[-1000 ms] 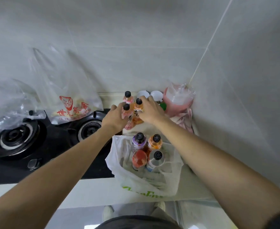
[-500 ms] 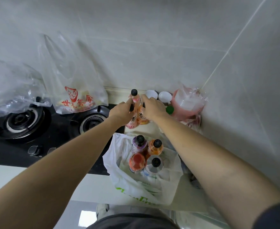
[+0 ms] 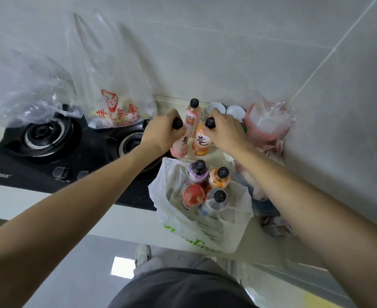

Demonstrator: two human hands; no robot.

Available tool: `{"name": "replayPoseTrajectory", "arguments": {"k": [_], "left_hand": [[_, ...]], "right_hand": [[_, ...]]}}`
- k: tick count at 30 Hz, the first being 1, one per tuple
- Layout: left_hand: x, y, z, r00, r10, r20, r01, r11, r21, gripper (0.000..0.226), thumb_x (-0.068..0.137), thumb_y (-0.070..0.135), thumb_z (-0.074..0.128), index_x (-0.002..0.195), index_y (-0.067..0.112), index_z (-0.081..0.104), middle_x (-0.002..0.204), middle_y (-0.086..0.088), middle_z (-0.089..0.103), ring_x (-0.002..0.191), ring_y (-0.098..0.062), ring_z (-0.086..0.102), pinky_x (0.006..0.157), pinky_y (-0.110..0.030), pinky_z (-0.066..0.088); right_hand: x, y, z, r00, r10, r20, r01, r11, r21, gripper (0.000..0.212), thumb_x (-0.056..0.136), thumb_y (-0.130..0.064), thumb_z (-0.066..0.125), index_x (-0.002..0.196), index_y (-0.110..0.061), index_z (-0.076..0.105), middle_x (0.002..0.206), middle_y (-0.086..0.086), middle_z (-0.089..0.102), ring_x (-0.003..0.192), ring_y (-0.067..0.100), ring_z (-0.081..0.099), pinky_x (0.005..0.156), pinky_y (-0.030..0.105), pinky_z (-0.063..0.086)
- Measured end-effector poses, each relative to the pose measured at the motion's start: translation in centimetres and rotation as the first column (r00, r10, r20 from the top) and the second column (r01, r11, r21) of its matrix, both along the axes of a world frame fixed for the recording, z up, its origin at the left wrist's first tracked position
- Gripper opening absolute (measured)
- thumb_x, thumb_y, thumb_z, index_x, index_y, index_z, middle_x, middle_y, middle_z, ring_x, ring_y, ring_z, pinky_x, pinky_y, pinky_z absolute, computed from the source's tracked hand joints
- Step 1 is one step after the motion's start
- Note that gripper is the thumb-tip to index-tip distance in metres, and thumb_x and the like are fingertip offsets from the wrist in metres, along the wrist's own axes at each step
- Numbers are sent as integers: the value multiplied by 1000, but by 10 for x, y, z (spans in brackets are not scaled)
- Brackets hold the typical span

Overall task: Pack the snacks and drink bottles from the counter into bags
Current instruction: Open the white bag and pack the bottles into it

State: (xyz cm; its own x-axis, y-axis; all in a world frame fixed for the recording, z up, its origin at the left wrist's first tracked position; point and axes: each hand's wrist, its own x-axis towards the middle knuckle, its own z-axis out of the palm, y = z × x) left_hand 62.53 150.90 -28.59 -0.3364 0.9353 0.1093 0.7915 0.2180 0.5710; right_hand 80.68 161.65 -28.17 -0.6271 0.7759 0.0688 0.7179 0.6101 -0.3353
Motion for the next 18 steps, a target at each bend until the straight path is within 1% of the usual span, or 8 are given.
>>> {"name": "replayPoseTrajectory", "arguments": {"k": [2, 5, 8, 11, 13, 15, 16, 18], "left_hand": [[-5, -14, 10, 1000, 3, 8, -3, 1000, 30, 23, 89, 29, 72, 100, 11, 62, 79, -2, 64, 72, -26, 60, 61, -34, 43], [-8, -35, 18, 1000, 4, 15, -5, 999, 49, 22, 86, 29, 73, 97, 13, 63, 79, -4, 67, 72, -25, 62, 61, -35, 46], [-7, -54, 24, 1000, -1, 17, 0, 997, 83, 24, 86, 31, 74, 96, 11, 63, 79, -6, 68, 72, -27, 63, 62, -41, 52], [-5, -71, 29, 1000, -13, 14, 12, 994, 106, 28, 86, 34, 74, 92, 9, 63, 75, -7, 67, 69, -26, 62, 63, -47, 53], [-3, -82, 30, 1000, -15, 19, 13, 993, 120, 31, 86, 38, 74, 88, 9, 63, 73, -6, 66, 67, -26, 62, 61, -47, 53], [0, -92, 30, 999, -6, 42, 1, 994, 112, 29, 86, 38, 74, 87, 10, 64, 73, -4, 67, 66, -23, 63, 61, -45, 54], [1, -96, 28, 999, 0, 53, -5, 995, 99, 26, 87, 36, 74, 87, 12, 64, 73, -2, 67, 66, -21, 63, 61, -45, 54], [5, -104, 24, 998, 4, 67, -8, 998, 68, 20, 87, 32, 73, 86, 14, 63, 72, 1, 67, 65, -16, 63, 61, -44, 54]], "right_hand": [[2, -9, 13, 1000, 1, -27, -1, 1000, 8, 29, 99, -37, 61, 108, -11, 53, 90, 7, 66, 79, 33, 64, 63, 40, 48], [0, -24, 27, 997, 24, -72, -23, 1000, 16, 29, 97, -39, 62, 108, -13, 55, 96, 9, 68, 84, 35, 64, 68, 44, 53], [-6, -38, 39, 994, 54, -94, -53, 998, 18, 29, 96, -38, 63, 108, -13, 57, 98, 9, 67, 88, 34, 64, 70, 44, 52], [-14, -53, 46, 993, 69, -98, -68, 998, 12, 34, 96, -39, 63, 118, -13, 59, 99, 9, 69, 91, 33, 64, 74, 44, 54], [-20, -60, 48, 991, 89, -96, -89, 996, 5, 30, 96, -37, 64, 114, -12, 59, 93, 8, 67, 87, 32, 64, 69, 40, 49], [-25, -67, 49, 990, 109, -85, -109, 994, -1, 25, 97, -35, 64, 104, -12, 57, 88, 5, 61, 82, 31, 60, 63, 36, 39], [-28, -70, 48, 992, 108, -70, -109, 994, -8, 25, 97, -35, 64, 102, -12, 56, 88, 5, 58, 80, 29, 58, 62, 35, 35], [-33, -77, 44, 994, 101, -38, -102, 994, -27, 26, 97, -38, 63, 102, -14, 56, 91, 4, 57, 78, 28, 57, 61, 38, 40]]}}
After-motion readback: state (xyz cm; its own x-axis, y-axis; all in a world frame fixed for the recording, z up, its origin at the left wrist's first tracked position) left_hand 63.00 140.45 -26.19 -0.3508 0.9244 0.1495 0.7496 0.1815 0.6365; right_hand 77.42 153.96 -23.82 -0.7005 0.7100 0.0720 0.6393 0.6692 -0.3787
